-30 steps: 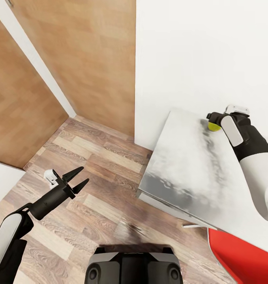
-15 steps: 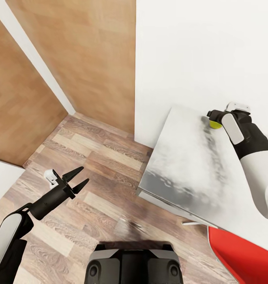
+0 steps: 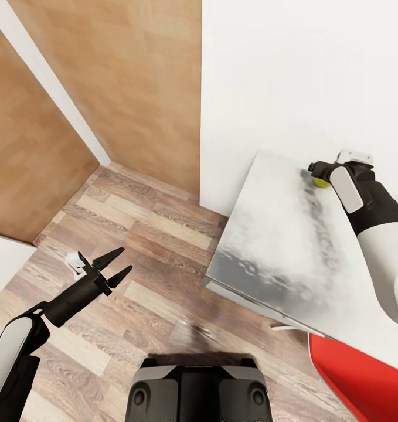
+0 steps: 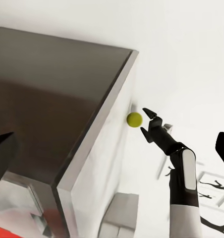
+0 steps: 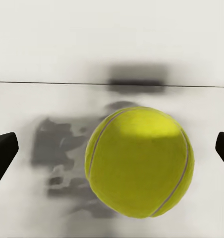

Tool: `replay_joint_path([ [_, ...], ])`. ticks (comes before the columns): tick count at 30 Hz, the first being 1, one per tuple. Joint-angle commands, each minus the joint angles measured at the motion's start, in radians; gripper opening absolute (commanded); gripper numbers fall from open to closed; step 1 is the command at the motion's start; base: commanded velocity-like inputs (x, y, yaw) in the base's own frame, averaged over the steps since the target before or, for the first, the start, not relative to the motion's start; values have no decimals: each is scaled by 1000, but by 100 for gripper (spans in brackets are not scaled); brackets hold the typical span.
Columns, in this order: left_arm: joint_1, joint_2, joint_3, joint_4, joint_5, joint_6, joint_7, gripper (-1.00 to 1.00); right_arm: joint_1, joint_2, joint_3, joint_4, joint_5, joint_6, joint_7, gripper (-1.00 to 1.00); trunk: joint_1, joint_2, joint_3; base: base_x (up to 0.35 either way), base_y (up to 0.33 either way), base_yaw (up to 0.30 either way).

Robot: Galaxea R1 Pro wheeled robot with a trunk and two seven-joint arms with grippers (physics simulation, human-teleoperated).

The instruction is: Put all the toys in the child's room - the three board games (two on the bed and one on the table), the two jigsaw puzzles on the table, and the tennis ball on the table - inside the toy box on the table in the child's room.

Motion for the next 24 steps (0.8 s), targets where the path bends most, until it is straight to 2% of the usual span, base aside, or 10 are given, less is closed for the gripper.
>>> replay_joint_path([
  [1, -1, 0, 1, 0, -4, 4, -5, 100, -1, -2, 6, -1, -10, 2, -10, 100, 0, -2, -3, 0, 0, 0],
  [14, -1, 0, 1, 0, -4, 4, -5, 100, -4, -5, 7, -1, -8, 1, -10, 100, 0, -2, -23, 0, 0, 0],
  [24, -1, 0, 0, 0, -4, 4, -5, 100, -4, -7, 9, -3, -7, 1, -10, 100, 0, -2, -28, 0, 0, 0],
])
